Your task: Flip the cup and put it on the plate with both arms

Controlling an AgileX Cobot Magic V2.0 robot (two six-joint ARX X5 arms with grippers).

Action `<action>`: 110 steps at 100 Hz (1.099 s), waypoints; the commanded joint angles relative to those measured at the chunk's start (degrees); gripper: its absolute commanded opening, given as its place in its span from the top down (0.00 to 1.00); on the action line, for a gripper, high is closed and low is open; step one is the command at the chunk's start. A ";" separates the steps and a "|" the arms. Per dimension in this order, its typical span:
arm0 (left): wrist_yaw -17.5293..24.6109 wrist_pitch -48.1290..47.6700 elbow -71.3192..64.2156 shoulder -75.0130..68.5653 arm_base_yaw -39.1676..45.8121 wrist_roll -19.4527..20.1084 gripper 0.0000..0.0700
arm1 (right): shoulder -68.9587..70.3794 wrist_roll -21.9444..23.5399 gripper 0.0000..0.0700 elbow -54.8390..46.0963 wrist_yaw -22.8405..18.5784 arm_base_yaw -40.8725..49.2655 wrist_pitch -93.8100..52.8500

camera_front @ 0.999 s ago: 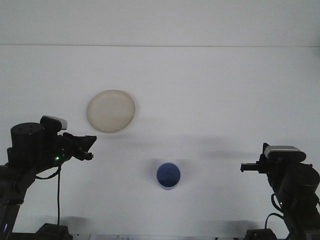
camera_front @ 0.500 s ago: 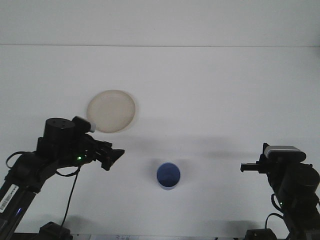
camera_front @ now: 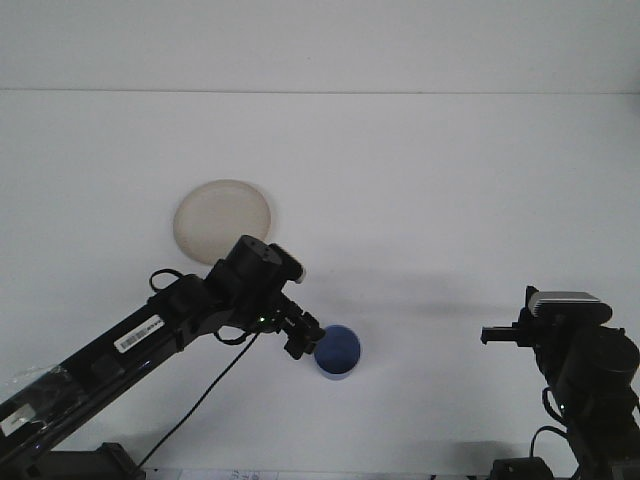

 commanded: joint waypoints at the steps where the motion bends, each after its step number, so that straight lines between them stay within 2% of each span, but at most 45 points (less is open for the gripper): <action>1: -1.84 -0.35 2.54 2.49 -1.33 2.10 0.41 | 0.17 0.57 1.00 0.55 -0.11 -0.09 0.17; 10: -4.39 -0.35 3.98 5.27 -2.73 3.41 0.41 | 0.17 0.57 1.00 0.55 -0.09 -0.09 0.17; 36: -4.48 -1.75 4.35 11.93 -4.98 4.74 0.43 | 0.17 0.57 1.00 0.55 -0.09 -0.09 0.17; 40: -4.48 -1.44 4.35 12.66 -5.29 4.85 0.55 | 0.17 0.57 1.00 0.55 -0.09 -0.09 0.17; 49: -4.48 -0.11 4.35 13.42 -5.68 5.33 0.98 | 0.17 0.55 1.00 0.55 -0.09 -0.09 0.17; 50: -4.48 0.09 4.35 13.42 -5.70 5.42 1.00 | 0.17 0.55 1.00 0.55 -0.09 -0.09 0.17; 62: -4.57 0.42 5.09 13.40 -5.81 5.99 0.99 | 0.17 0.55 1.00 0.55 -0.09 -0.09 0.15; 67: -5.90 -1.14 6.32 13.40 -5.49 6.10 0.99 | 0.17 0.57 1.00 0.55 -0.09 -0.09 0.13; 82: -15.23 -7.65 13.00 13.40 -2.60 7.02 0.99 | 0.17 0.57 1.00 0.55 -0.09 -0.09 -0.17; 94: -20.63 -10.80 19.37 13.42 2.97 6.99 0.99 | 0.17 0.57 1.00 0.55 -0.09 -0.09 -0.26; 105: -26.97 -9.01 23.32 13.57 8.96 8.11 0.99 | 0.17 0.57 1.00 0.55 -0.11 -0.09 -0.26; 110: -28.20 -7.21 24.39 13.79 11.85 8.33 0.99 | 0.17 0.57 1.00 0.55 -0.11 -0.09 -0.26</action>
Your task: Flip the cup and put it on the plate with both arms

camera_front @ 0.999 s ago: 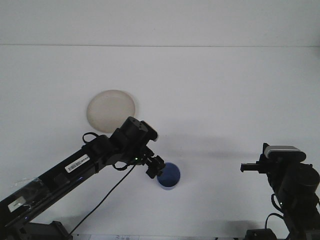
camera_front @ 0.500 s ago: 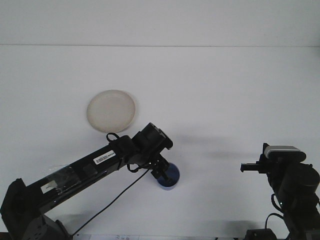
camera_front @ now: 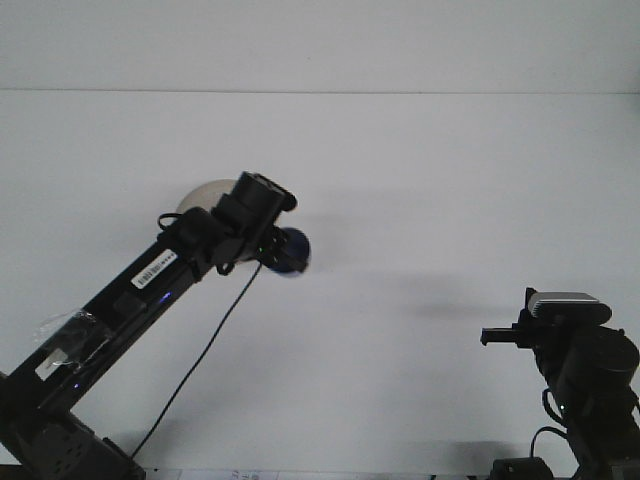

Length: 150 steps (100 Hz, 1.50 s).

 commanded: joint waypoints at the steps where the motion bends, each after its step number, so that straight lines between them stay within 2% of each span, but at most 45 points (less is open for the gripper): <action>1: -1.68 1.95 2.14 1.25 2.82 0.98 0.98 | 0.17 0.57 1.00 0.55 -0.11 -0.09 0.50; 28: -1.62 4.20 6.73 9.03 16.59 0.87 0.98 | 0.17 0.59 1.00 0.55 -0.20 -0.09 0.50; 53: -1.51 3.74 6.80 15.76 20.92 0.28 0.97 | 0.17 0.59 1.00 0.55 -0.20 -0.09 0.50; 58: -1.31 3.78 6.80 16.28 21.22 0.17 0.95 | 0.17 0.59 1.00 0.55 -0.20 -0.09 0.48; 77: 1.60 3.26 6.80 16.96 22.43 -0.92 0.70 | 0.17 0.59 1.00 0.55 -0.20 -0.09 0.50; 93: 1.70 3.04 6.91 16.96 22.99 -0.94 0.22 | 0.17 0.59 1.00 0.55 -0.20 -0.09 0.52; 100: 1.70 3.02 7.30 16.90 23.28 -0.94 0.10 | 0.17 0.59 1.00 0.55 -0.17 -0.09 0.50; 119: 4.72 -0.11 10.45 14.82 24.41 -2.34 0.10 | 0.17 0.59 1.00 0.55 -0.15 -0.09 0.63; 150: 4.70 0.48 8.81 -0.87 23.52 -4.59 0.10 | 0.15 0.59 1.00 0.55 -0.02 -0.09 0.98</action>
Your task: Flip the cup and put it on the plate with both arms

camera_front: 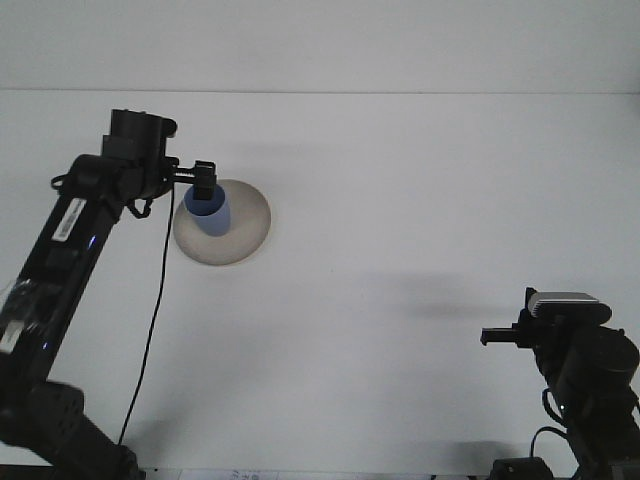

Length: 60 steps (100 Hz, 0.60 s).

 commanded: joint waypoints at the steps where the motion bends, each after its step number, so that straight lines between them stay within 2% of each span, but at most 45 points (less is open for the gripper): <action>1: 0.26 0.76 -0.35 -3.78 -0.83 -1.16 0.10 | 0.15 0.59 1.00 0.55 -0.02 -0.09 0.87; 29: -0.31 13.25 -21.92 -26.95 -5.57 -3.87 0.10 | 0.13 0.57 1.00 0.55 0.00 -0.09 1.33; 60: -6.16 26.95 -54.34 -50.51 -6.60 -7.02 0.12 | 0.13 0.57 1.00 0.57 0.00 -0.09 1.92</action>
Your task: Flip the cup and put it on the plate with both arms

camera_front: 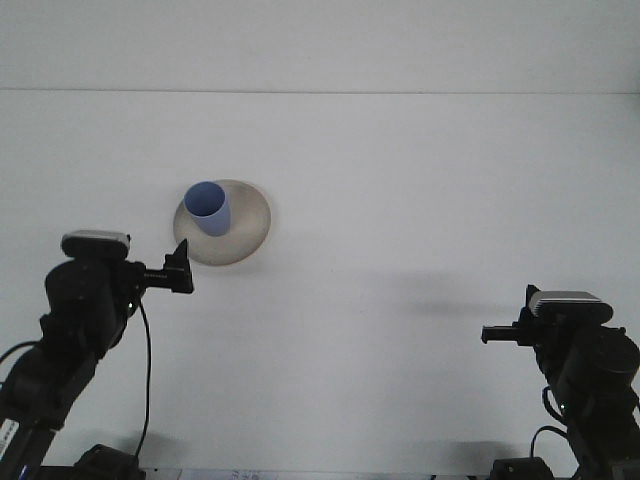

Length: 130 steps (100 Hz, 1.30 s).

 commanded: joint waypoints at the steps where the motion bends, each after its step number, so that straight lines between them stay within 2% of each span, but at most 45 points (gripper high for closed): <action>1: -1.36 1.68 -5.42 -2.21 -0.02 -1.20 0.12 | 0.13 0.57 1.00 0.57 0.00 -0.09 0.76; 4: -1.79 2.16 -7.56 -3.56 -0.02 -1.20 0.15 | 0.13 0.57 1.00 0.57 0.00 -0.09 0.79; 8: -1.99 2.51 -9.79 -4.90 -0.02 -1.20 0.28 | 0.13 0.57 1.00 0.57 0.00 -0.09 0.81; 13: -1.99 2.75 -11.76 -6.14 -0.02 -1.20 0.53 | 0.13 0.57 1.00 0.57 0.00 -0.09 0.90; 21: -1.99 2.71 -13.03 -7.15 -0.02 -1.20 1.00 | 0.13 0.57 1.00 0.57 0.00 -0.09 0.96; 25: -1.97 2.95 -13.03 -7.28 -0.02 -1.20 0.98 | 0.13 0.57 1.00 0.57 0.00 -0.09 0.96; 101: -1.95 9.09 -13.00 -9.51 -0.02 -1.14 0.98 | 0.13 0.57 1.00 0.57 0.00 -0.09 0.98; 130: -2.01 13.84 -15.17 -15.17 1.88 -0.52 0.98 | 0.13 0.57 1.00 0.57 0.00 -0.09 0.98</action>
